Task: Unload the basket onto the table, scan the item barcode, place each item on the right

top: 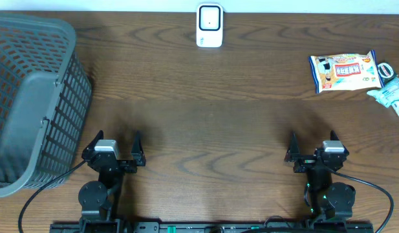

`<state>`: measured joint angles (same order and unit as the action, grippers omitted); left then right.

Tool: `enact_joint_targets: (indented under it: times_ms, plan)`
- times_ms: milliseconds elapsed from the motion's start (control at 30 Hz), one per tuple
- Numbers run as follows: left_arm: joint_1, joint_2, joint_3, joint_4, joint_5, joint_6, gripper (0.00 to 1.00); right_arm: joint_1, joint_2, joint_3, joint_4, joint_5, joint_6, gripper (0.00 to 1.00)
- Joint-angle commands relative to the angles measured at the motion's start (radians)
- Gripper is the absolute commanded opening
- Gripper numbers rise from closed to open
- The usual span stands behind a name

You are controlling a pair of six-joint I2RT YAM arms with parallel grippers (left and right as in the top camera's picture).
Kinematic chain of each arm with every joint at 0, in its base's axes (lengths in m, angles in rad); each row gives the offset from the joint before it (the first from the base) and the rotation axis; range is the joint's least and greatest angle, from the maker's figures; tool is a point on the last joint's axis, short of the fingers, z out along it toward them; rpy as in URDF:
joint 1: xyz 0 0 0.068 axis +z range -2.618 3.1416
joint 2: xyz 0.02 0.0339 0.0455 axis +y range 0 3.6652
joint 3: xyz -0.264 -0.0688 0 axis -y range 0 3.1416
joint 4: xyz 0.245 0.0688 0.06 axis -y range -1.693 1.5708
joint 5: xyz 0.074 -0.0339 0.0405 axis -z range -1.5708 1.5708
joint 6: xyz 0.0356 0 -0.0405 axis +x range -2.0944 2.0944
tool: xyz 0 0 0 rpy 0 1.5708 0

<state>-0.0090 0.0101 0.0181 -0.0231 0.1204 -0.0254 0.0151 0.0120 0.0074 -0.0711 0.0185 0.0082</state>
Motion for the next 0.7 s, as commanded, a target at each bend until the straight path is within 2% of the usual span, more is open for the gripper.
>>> enact_joint_targets:
  times_ms: [0,667]
  plan:
    - [0.004,-0.009,-0.014,-0.044,0.0,0.003,0.98,-0.008,-0.006,-0.002,-0.004,-0.002,0.014,0.99]
    - [0.004,-0.009,-0.014,-0.044,-0.002,-0.006,0.98,-0.008,-0.006,-0.002,-0.004,-0.002,0.014,0.99]
